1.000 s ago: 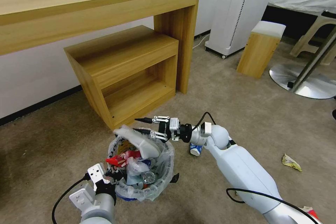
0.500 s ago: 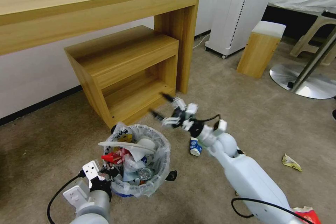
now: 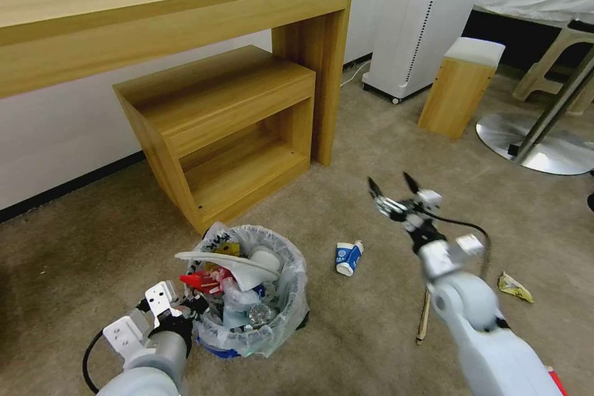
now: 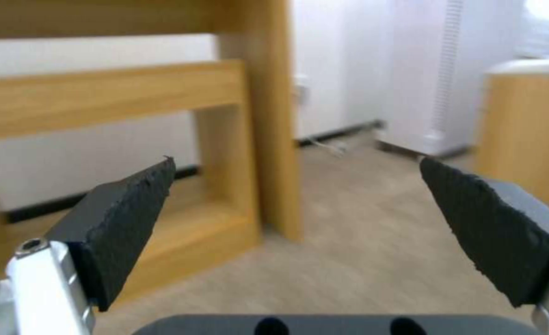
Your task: Pick up the trash bin and place the garbage on the floor into it.
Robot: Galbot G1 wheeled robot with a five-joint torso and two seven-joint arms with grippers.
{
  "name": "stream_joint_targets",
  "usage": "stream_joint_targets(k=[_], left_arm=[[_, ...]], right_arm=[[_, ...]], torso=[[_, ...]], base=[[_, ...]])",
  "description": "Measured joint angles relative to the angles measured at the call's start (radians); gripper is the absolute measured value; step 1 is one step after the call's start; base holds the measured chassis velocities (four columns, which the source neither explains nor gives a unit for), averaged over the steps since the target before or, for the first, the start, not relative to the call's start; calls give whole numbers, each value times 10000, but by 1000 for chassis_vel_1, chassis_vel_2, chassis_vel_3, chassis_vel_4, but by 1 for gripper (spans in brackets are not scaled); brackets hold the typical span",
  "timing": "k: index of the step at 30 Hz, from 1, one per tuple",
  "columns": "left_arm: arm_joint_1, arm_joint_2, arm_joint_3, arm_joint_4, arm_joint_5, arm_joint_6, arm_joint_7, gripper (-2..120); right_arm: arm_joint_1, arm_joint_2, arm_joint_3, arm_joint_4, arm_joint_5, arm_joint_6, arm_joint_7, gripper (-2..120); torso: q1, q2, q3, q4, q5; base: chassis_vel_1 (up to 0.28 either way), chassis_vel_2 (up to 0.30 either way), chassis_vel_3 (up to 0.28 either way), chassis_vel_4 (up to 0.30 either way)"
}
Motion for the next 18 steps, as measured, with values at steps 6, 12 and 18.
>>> stream_joint_targets(k=[6, 12, 18], left_arm=[[-61, -9, 7, -39, -160, 173, -186, 0], [-40, -29, 29, -73, 189, 71, -205, 0], [30, -56, 90, -33, 424, -2, -206, 0]], right_arm=[[-994, 447, 753, 1099, 5, -495, 1273, 100], [-2218, 957, 1549, 1799, 23, 229, 1496, 100], [-2427, 1094, 1748, 1808, -250, 693, 1458, 100]], torso=[[0, 0, 0, 1, -2], [0, 0, 0, 1, 1], [0, 0, 0, 1, -1]], base=[[0, 0, 0, 0], [0, 0, 0, 0], [0, 0, 0, 0]])
